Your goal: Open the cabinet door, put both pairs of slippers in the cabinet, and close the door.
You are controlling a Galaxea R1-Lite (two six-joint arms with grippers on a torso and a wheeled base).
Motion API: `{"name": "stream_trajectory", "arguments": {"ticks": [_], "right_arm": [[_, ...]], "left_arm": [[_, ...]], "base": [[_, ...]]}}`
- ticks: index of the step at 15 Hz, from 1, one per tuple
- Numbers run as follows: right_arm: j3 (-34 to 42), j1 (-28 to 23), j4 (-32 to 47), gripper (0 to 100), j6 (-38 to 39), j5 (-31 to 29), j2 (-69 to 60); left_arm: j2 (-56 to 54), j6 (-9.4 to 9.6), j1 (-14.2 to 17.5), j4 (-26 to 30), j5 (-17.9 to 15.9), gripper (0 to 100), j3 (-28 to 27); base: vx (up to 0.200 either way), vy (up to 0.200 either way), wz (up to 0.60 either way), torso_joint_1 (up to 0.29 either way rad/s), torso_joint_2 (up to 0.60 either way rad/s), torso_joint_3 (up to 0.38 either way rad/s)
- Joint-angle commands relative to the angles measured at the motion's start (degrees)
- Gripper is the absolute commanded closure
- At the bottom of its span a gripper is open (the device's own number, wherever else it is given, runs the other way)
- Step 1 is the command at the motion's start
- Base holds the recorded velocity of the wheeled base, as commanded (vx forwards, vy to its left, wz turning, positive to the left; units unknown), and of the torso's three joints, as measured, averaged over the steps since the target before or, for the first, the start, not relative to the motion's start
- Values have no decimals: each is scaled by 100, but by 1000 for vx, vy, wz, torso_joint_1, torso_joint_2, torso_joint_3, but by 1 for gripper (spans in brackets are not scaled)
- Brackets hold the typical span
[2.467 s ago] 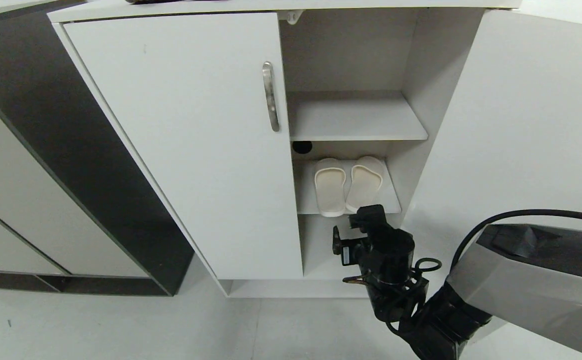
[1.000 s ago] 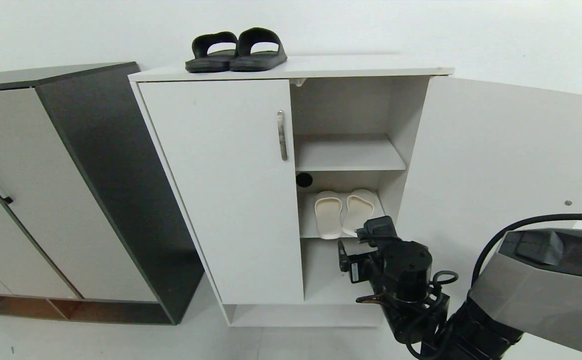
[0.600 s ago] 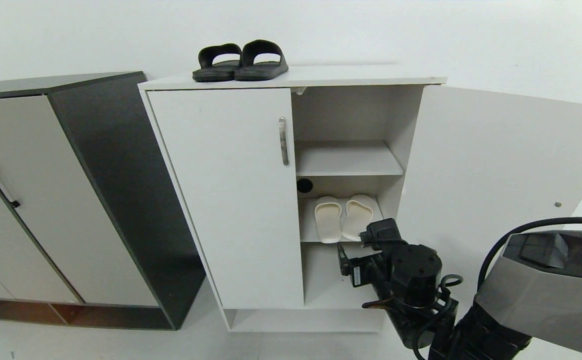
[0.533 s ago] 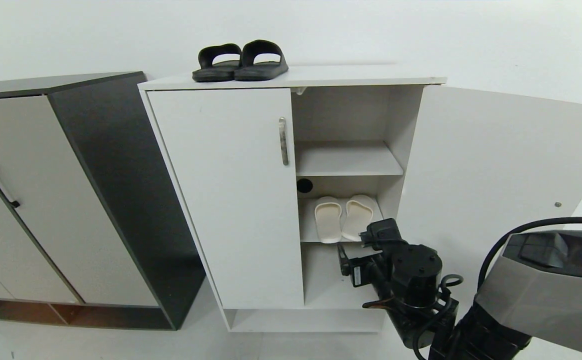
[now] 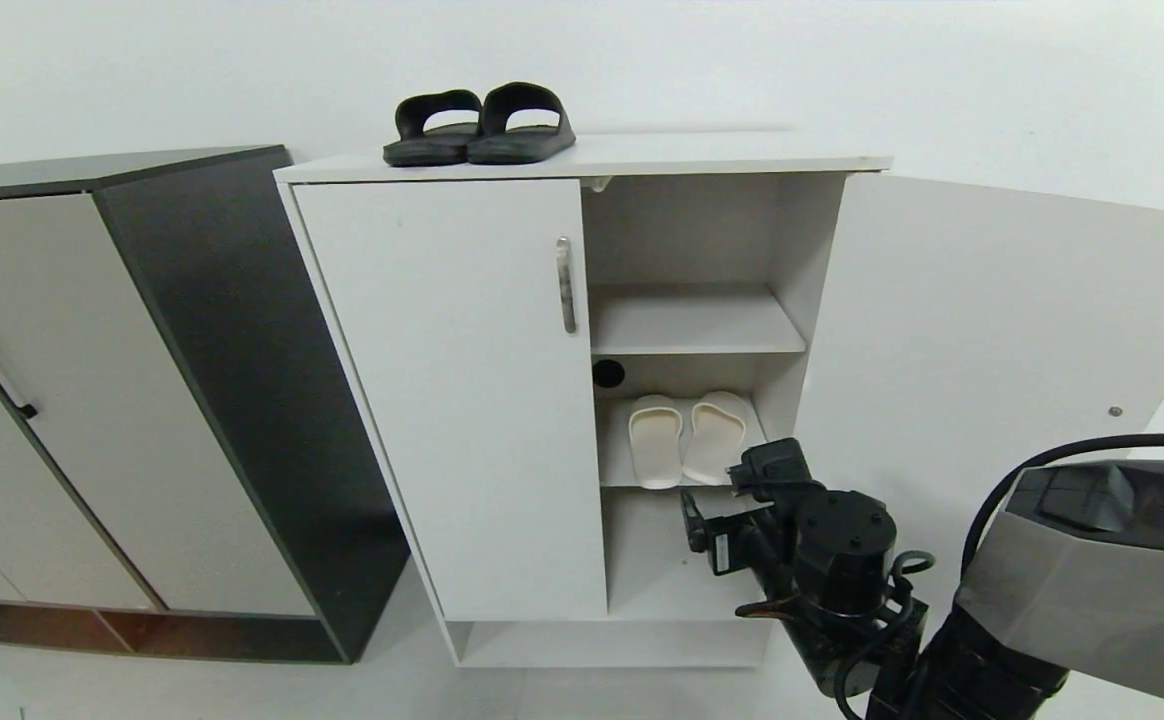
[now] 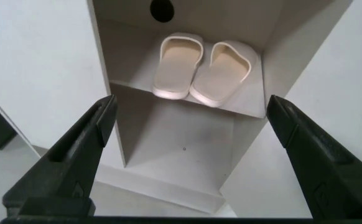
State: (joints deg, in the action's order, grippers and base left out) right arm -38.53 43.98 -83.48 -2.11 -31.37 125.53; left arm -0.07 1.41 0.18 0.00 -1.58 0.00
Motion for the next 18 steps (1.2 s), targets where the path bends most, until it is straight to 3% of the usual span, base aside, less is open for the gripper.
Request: {"name": "stream_trajectory", "arguments": {"ticks": [1, 14, 18], "right_arm": [[21, -48, -45, 0, -26, 78, 24], [232, -74, -283, 0, -176, 140, 68], [241, -74, -335, 0, -167, 157, 68]], "left_arm": [[7, -1, -1, 0, 0, 100, 0], [7, -1, -1, 0, 0, 100, 0], [7, -18, -1, 0, 9, 100, 0]], "base": [[0, 200, 0, -2, -2, 7], [0, 200, 0, 5, 2, 2], [0, 0, 0, 0, 0, 0]]}}
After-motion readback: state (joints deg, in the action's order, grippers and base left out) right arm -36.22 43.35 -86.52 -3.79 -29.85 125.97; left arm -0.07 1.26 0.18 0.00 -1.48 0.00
